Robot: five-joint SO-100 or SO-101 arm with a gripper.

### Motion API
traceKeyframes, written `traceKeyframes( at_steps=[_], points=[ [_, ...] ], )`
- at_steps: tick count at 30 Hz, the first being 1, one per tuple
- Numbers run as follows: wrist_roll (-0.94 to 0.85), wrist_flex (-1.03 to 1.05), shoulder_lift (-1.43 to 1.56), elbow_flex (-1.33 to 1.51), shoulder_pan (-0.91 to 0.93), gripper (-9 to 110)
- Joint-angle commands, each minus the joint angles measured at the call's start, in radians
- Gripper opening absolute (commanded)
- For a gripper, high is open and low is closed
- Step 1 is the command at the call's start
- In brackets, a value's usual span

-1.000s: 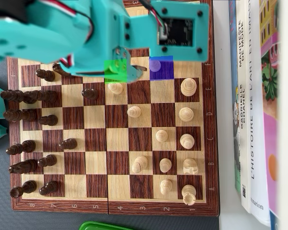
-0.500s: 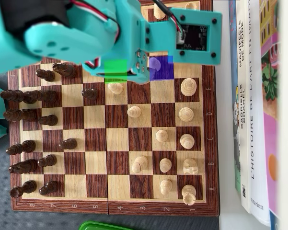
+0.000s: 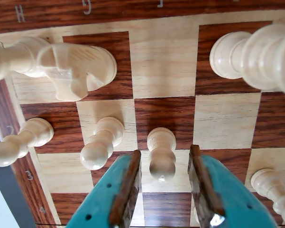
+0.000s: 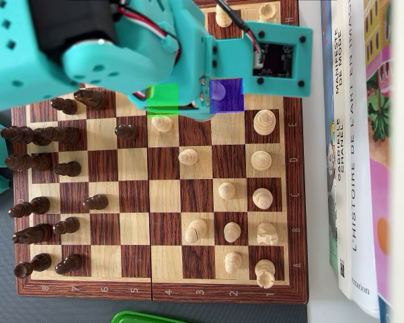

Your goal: Play chess

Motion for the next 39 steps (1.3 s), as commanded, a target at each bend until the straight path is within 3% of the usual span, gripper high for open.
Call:
traceKeyframes(
  at_steps=[1,39],
  points=[
    [0.011,-0.014,0.017,-0.044,0.006,16],
    [0.009,-0.017,-0.025,-0.043,0.006,15]
  ],
)
